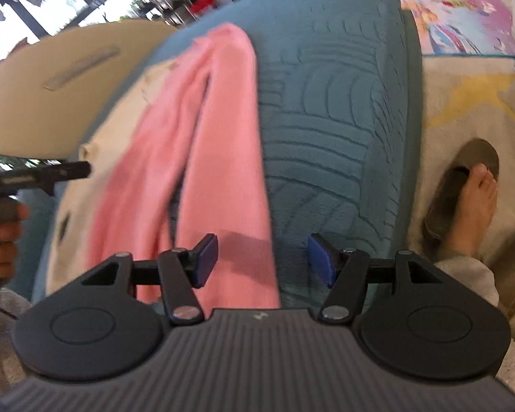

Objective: Fold clothes

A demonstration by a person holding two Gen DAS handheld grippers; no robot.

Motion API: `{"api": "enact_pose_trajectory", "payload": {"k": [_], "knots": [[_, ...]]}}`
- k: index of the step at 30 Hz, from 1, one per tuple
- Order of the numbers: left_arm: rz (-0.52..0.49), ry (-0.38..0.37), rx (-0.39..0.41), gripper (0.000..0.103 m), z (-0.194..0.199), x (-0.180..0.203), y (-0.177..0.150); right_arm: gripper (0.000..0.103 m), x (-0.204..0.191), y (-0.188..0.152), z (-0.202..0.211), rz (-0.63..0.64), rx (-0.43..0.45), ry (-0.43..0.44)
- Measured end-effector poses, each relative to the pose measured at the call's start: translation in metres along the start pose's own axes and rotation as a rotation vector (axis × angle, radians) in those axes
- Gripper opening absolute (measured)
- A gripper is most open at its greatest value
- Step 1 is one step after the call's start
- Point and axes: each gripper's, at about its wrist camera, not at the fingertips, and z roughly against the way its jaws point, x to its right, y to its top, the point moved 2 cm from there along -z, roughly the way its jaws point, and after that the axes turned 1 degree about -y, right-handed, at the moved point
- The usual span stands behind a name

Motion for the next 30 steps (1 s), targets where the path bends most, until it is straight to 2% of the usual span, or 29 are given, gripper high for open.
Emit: {"api": "enact_pose_trajectory", "payload": {"k": [2,4,5,8,12,17,21,23,26,30], "knots": [[0.028,-0.015,-0.011,0.101,0.001,-0.006,0.002,0.061,-0.005,0.003,-0.002,0.023,0.005,0.003],[0.034,-0.008,-0.008,0.101,0.002,-0.008,0.004,0.033,-0.008,0.001,-0.001,0.033,0.000,0.030],[0.038,-0.006,-0.009,0.101,0.001,-0.008,0.004,0.008,-0.010,0.000,0.000,0.040,-0.005,0.048],[0.057,-0.004,-0.022,0.101,-0.002,-0.010,0.003,0.009,-0.014,0.001,0.004,0.034,-0.004,0.063],[0.092,-0.008,-0.040,0.101,-0.001,-0.016,0.000,0.009,-0.035,0.004,0.015,0.034,0.039,0.130],[0.128,0.008,-0.046,0.101,-0.001,-0.026,0.002,0.009,-0.105,0.007,0.023,0.188,0.088,0.170],[0.126,0.001,-0.062,0.101,-0.004,-0.024,0.001,0.008,-0.153,-0.007,0.001,0.352,0.037,0.116],[0.117,-0.008,-0.063,0.101,-0.003,-0.022,0.000,0.009,-0.175,-0.025,-0.021,0.441,-0.008,0.072],[0.099,-0.047,-0.066,0.102,-0.002,-0.016,-0.001,0.010,-0.187,-0.044,-0.047,0.486,-0.076,0.042],[0.073,-0.039,-0.063,0.101,-0.002,-0.008,-0.005,0.012,-0.189,-0.048,-0.041,0.501,-0.063,0.043]]}}
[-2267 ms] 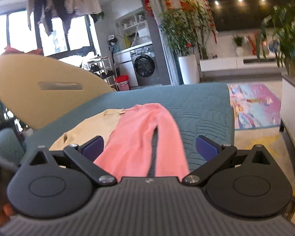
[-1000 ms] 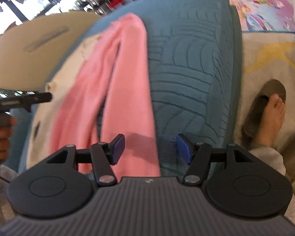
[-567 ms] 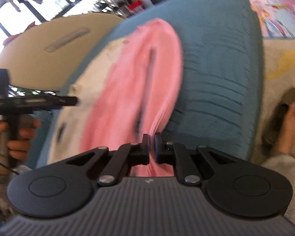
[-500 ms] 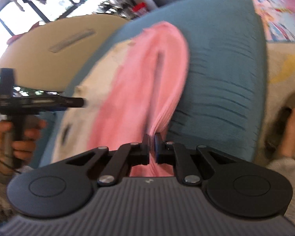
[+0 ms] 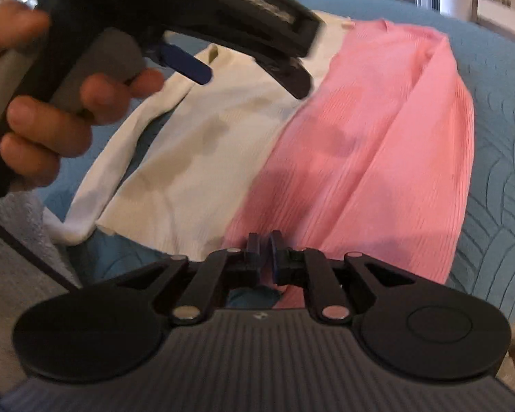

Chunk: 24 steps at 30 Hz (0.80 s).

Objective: Fold clothes

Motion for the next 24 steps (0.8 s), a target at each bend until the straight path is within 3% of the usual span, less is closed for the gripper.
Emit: {"api": "enact_pose_trajectory", "payload": {"k": [4,8,10,14,16,18,19,24], "knots": [[-0.002,0.035,0.029,0.101,0.004,0.000,0.000,0.012,0.024,0.013,0.038,-0.027,0.077,-0.037],[-0.023,-0.017,0.057,0.101,0.009,0.017,-0.008,0.012,0.080,0.052,0.076,-0.095,0.191,-0.194],[-0.044,-0.046,0.075,0.101,0.011,0.029,-0.013,0.012,0.105,0.076,0.090,-0.137,0.253,-0.227],[-0.128,-0.083,0.097,0.094,0.009,0.072,-0.028,0.012,0.131,0.112,0.094,-0.215,0.303,-0.183],[-0.162,-0.065,0.098,0.093,0.003,0.092,-0.035,0.012,0.136,0.122,0.087,-0.245,0.309,-0.136],[-0.177,-0.027,0.080,0.089,-0.007,0.100,-0.041,0.012,0.141,0.128,0.080,-0.273,0.286,-0.074],[-0.180,-0.013,0.069,0.089,-0.011,0.102,-0.044,0.012,0.141,0.131,0.070,-0.272,0.230,-0.023],[-0.156,-0.018,0.005,0.090,-0.024,0.095,-0.062,0.012,0.119,0.126,0.027,-0.150,-0.033,0.024]]}}
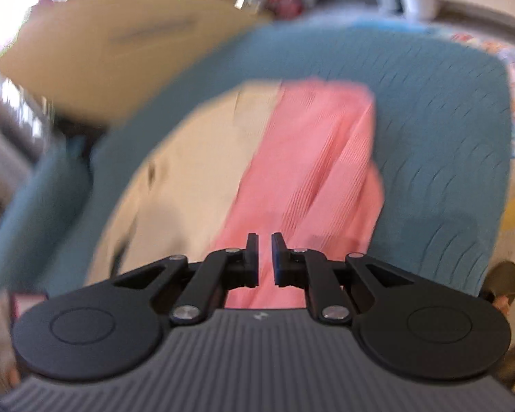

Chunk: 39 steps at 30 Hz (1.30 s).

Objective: Fold clothes

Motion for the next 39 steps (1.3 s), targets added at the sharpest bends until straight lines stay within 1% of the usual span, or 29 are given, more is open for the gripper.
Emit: {"api": "enact_pose_trajectory", "payload": {"k": [2,3,5,7,8,9,11,13,15,17,19,20,26,28,31,32,33,34,35,36,38,39], "knots": [[-0.018,0.021,0.019,0.090,0.004,0.003,0.000,0.012,-0.016,-0.011,-0.025,0.082,-0.110,-0.042],[-0.029,0.033,0.032,0.090,0.006,0.004,0.000,0.012,-0.022,-0.015,-0.034,0.108,-0.142,-0.055],[-0.074,0.062,0.074,0.094,0.012,0.011,-0.002,0.012,-0.030,-0.021,-0.042,0.108,-0.168,-0.043],[-0.122,0.085,0.116,0.095,0.017,0.019,-0.006,0.013,-0.036,-0.027,-0.049,0.098,-0.195,-0.039],[-0.138,0.085,0.123,0.095,0.018,0.022,-0.007,0.018,-0.036,-0.027,-0.051,0.099,-0.200,-0.048],[-0.154,0.085,0.130,0.095,0.019,0.025,-0.009,0.027,-0.036,-0.027,-0.055,0.102,-0.209,-0.068],[-0.185,0.084,0.145,0.095,0.020,0.031,-0.012,0.034,-0.034,-0.029,-0.066,0.104,-0.233,-0.103],[-0.202,0.075,0.137,0.095,0.019,0.034,-0.013,0.035,-0.034,-0.032,-0.075,0.103,-0.247,-0.124],[-0.196,0.067,0.130,0.095,0.017,0.033,-0.013,0.035,-0.038,-0.036,-0.072,0.112,-0.239,-0.134],[-0.185,0.054,0.124,0.095,0.016,0.031,-0.012,0.033,-0.042,-0.038,-0.070,0.133,-0.216,-0.145],[-0.172,0.040,0.127,0.095,0.017,0.028,-0.011,0.020,-0.043,-0.039,-0.067,0.143,-0.204,-0.142],[-0.170,0.034,0.132,0.095,0.018,0.028,-0.011,0.012,-0.042,-0.039,-0.065,0.136,-0.195,-0.136],[-0.171,-0.001,0.154,0.095,0.022,0.030,-0.013,0.005,-0.035,-0.036,-0.039,0.057,-0.108,-0.078],[-0.168,-0.002,0.153,0.095,0.020,0.028,-0.014,0.006,-0.034,-0.035,-0.035,0.037,-0.105,-0.064],[-0.165,-0.005,0.153,0.095,0.020,0.027,-0.015,0.010,-0.034,-0.038,-0.044,0.016,-0.163,-0.092],[-0.164,-0.006,0.153,0.095,0.020,0.026,-0.015,0.013,-0.034,-0.039,-0.048,0.010,-0.176,-0.100],[-0.164,-0.007,0.153,0.095,0.020,0.026,-0.016,0.021,-0.034,-0.040,-0.050,0.006,-0.190,-0.107],[-0.165,-0.008,0.152,0.095,0.021,0.026,-0.017,0.026,-0.034,-0.042,-0.052,0.000,-0.201,-0.113],[-0.172,-0.006,0.151,0.095,0.020,0.026,-0.018,0.035,-0.034,-0.044,-0.054,-0.011,-0.200,-0.116],[-0.186,0.000,0.148,0.095,0.019,0.027,-0.020,0.039,-0.034,-0.044,-0.055,-0.016,-0.197,-0.115],[-0.193,-0.002,0.143,0.095,0.018,0.027,-0.022,0.044,-0.037,-0.046,-0.058,-0.018,-0.191,-0.108],[-0.193,-0.007,0.140,0.095,0.018,0.027,-0.022,0.044,-0.038,-0.046,-0.059,-0.013,-0.190,-0.109]]}}
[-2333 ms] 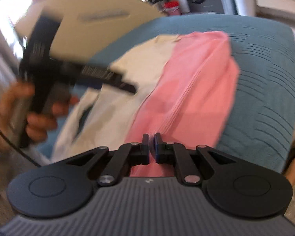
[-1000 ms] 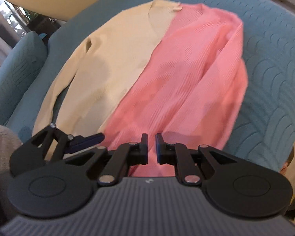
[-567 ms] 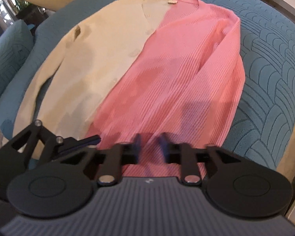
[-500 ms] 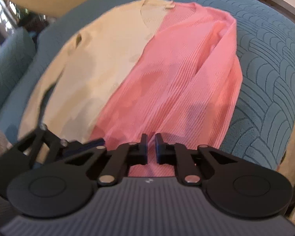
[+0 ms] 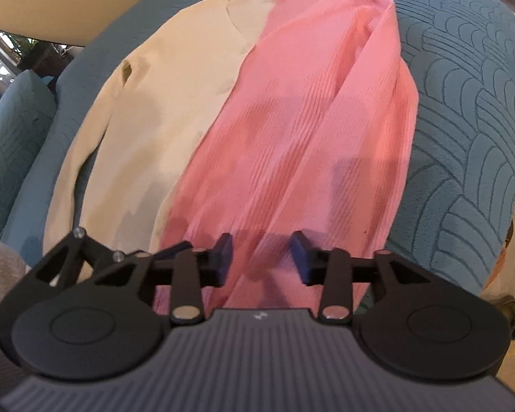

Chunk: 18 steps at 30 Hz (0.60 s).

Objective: Fold clothes

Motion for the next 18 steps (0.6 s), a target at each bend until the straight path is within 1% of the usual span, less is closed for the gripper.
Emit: {"api": "enact_pose_trajectory", "payload": {"k": [2,4,5,7,8,9,11,13,16,18], "knots": [[-0.005,-0.008,0.000,0.095,-0.003,0.001,-0.001,0.042,-0.003,0.000,0.000,0.037,0.006,-0.033],[-0.019,-0.005,0.007,0.095,-0.005,0.001,-0.002,0.037,-0.006,0.000,0.000,0.094,0.012,-0.081],[-0.025,-0.005,0.008,0.095,-0.006,0.002,-0.003,0.029,-0.007,-0.001,-0.001,0.111,0.012,-0.095],[-0.037,-0.010,0.004,0.095,-0.009,0.004,-0.006,0.026,-0.012,-0.002,-0.003,0.169,0.004,-0.133],[-0.042,-0.012,0.003,0.095,-0.011,0.005,-0.007,0.023,-0.015,-0.004,-0.004,0.207,0.001,-0.153],[-0.048,-0.014,0.002,0.095,-0.012,0.007,-0.008,0.016,-0.017,-0.004,-0.005,0.221,0.001,-0.164],[-0.050,-0.020,0.001,0.095,-0.011,0.008,-0.010,0.008,-0.020,-0.005,-0.003,0.244,0.008,-0.180],[-0.041,-0.030,-0.004,0.096,-0.012,0.007,-0.010,0.006,-0.021,-0.005,0.002,0.251,0.024,-0.181],[-0.036,-0.029,0.024,0.098,-0.012,0.004,-0.010,0.006,-0.017,-0.004,0.015,0.207,0.063,-0.131],[-0.037,-0.032,0.041,0.099,-0.010,0.004,-0.010,0.006,-0.013,-0.003,0.020,0.183,0.077,-0.104]]}}
